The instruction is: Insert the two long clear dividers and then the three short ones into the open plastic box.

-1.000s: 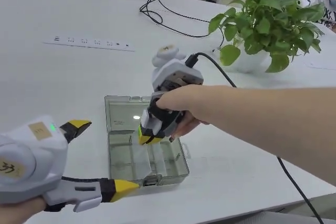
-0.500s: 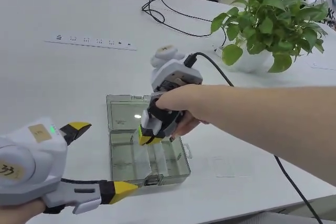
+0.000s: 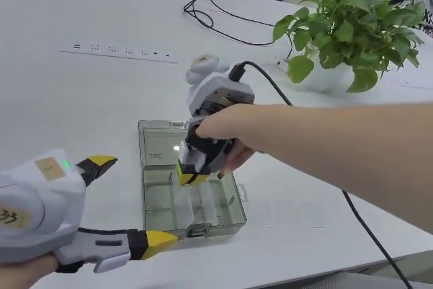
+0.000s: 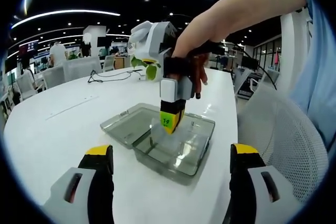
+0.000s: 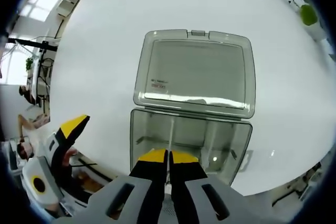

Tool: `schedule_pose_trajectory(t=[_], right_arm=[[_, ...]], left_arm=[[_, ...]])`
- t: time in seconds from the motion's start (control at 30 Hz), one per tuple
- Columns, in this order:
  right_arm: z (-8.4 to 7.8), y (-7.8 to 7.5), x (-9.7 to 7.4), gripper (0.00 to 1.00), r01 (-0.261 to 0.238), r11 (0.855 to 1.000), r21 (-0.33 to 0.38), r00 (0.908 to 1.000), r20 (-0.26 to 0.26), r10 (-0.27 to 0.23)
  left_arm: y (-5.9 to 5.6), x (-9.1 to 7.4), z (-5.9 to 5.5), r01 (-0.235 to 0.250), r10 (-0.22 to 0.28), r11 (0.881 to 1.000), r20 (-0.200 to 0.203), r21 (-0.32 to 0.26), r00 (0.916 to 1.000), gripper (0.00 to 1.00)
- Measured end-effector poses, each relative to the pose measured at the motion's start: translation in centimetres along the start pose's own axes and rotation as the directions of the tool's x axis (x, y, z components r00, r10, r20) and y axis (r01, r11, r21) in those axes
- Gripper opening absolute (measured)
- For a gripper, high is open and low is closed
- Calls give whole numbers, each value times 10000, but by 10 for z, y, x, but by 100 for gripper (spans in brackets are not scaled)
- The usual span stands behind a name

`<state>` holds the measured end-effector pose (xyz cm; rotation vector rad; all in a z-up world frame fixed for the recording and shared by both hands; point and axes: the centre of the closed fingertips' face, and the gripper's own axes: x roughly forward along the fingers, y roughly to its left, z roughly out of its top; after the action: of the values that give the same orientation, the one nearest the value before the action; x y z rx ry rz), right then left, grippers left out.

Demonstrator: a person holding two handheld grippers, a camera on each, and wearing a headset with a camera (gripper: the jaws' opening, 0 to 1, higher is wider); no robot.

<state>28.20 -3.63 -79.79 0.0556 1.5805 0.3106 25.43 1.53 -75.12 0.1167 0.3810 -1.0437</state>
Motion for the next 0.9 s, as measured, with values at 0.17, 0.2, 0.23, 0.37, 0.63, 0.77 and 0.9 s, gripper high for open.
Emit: schedule_pose_trajectory(t=[0.17, 0.2, 0.23, 0.37, 0.63, 0.77, 0.9], right_arm=[[1, 2, 5, 3, 286, 9985, -462, 9996, -54, -289], [1, 2, 6, 3, 337, 9978, -579, 9994, -49, -341], [1, 2, 7, 3, 348, 9975, -616, 9994, -36, -351], [1, 1, 9, 3, 359, 9973, -647, 9993, -14, -361], [1, 0, 19, 3, 536, 9936, -999, 9985, -6, -539], [-1, 0, 22, 4, 632, 9907, -1208, 9979, -57, -644], [-1, -2, 22, 4, 582, 9904, -1251, 9982, -38, -591]], left_arm=[[1, -1, 0, -17, 17, 10000, 0, 9, 10000, 94], [1, -1, -1, -26, 26, 10000, -5, 19, 10000, 94], [1, -1, -1, -28, 28, 10000, -10, -22, 10000, 94], [0, -1, -2, -35, 35, 10000, -33, -32, 10000, 93], [0, -3, -4, -94, 94, 9999, -91, -81, 9999, 93], [1, -4, -4, -137, 136, 9999, -101, -104, 9999, 92], [2, -5, -4, -185, 184, 9998, -121, -112, 9998, 92]])
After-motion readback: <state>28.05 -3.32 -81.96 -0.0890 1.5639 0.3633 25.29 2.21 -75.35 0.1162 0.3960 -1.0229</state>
